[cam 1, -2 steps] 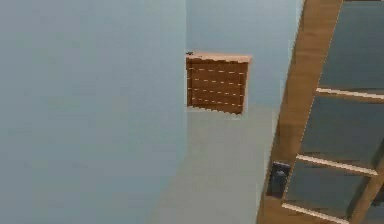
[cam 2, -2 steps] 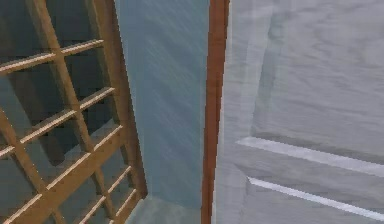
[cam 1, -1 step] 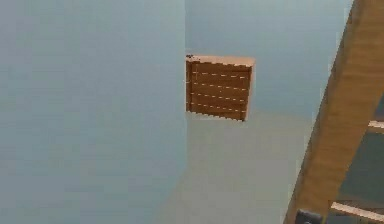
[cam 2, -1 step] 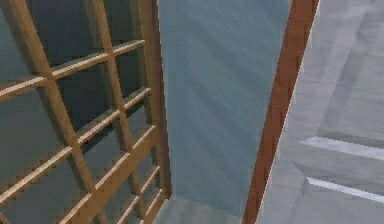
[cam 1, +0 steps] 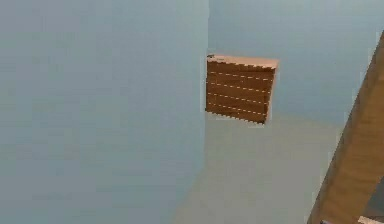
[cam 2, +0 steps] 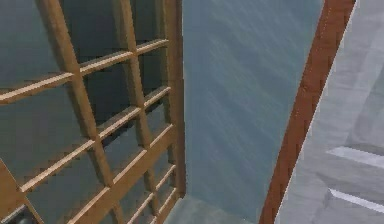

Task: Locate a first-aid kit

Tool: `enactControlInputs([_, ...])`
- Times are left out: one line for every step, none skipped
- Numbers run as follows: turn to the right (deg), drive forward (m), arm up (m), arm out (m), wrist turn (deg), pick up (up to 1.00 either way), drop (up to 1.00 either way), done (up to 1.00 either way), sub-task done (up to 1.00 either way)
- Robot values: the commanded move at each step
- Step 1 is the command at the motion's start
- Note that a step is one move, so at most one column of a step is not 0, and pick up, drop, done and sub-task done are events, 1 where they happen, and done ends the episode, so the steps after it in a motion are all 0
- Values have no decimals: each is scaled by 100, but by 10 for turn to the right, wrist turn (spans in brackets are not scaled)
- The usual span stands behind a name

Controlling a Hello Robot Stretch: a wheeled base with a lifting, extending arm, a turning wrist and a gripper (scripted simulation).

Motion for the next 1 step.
enactControlInputs([0, 30, 0, 0, 0, 0, 0, 0, 0])
